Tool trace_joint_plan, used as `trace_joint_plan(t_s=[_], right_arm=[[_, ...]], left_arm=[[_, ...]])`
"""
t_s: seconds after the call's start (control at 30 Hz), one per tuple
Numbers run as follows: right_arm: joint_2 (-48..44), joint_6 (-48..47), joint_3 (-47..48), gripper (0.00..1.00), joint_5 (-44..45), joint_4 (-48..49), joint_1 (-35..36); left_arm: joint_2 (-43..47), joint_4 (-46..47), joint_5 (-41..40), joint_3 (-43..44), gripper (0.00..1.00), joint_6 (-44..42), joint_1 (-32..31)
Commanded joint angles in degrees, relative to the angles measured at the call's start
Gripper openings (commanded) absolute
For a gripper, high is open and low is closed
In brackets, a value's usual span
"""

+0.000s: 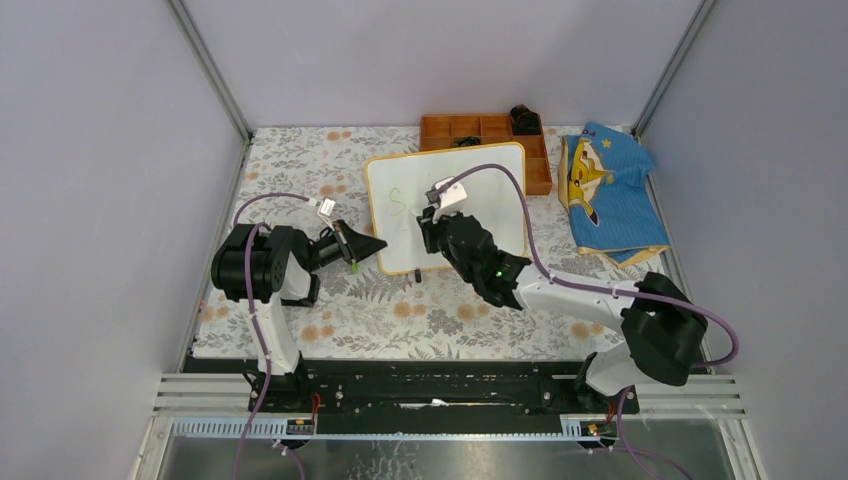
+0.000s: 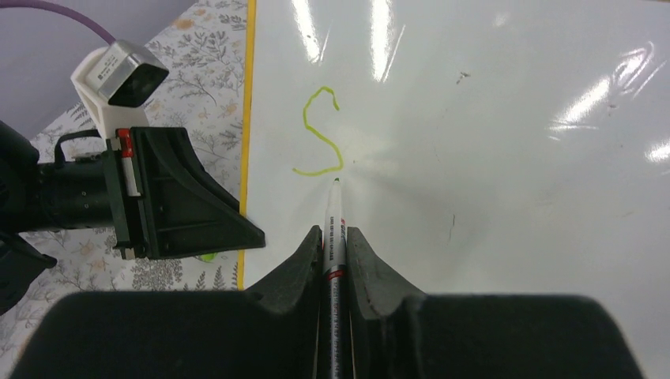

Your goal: Write a sentence on the whiteboard

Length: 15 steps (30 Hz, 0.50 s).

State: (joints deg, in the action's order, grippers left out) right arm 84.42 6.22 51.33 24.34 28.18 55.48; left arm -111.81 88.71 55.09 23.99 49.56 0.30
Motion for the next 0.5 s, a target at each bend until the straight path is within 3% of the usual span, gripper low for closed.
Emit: trace_joint_plan(t_s=[0.0,0.47], right_arm=[[2.5,-0.9,5.6,0.00,1.7,4.0,-0.2],[7.2,0.1,9.5,0.00,6.4,3.2,-0.8]], left_arm=[[-1.3,0.9,-3.9,-0.7,0.00,-1.5,0.0],[-1.3,0.9,-3.9,-0.6,0.00,-1.4,-0.1]])
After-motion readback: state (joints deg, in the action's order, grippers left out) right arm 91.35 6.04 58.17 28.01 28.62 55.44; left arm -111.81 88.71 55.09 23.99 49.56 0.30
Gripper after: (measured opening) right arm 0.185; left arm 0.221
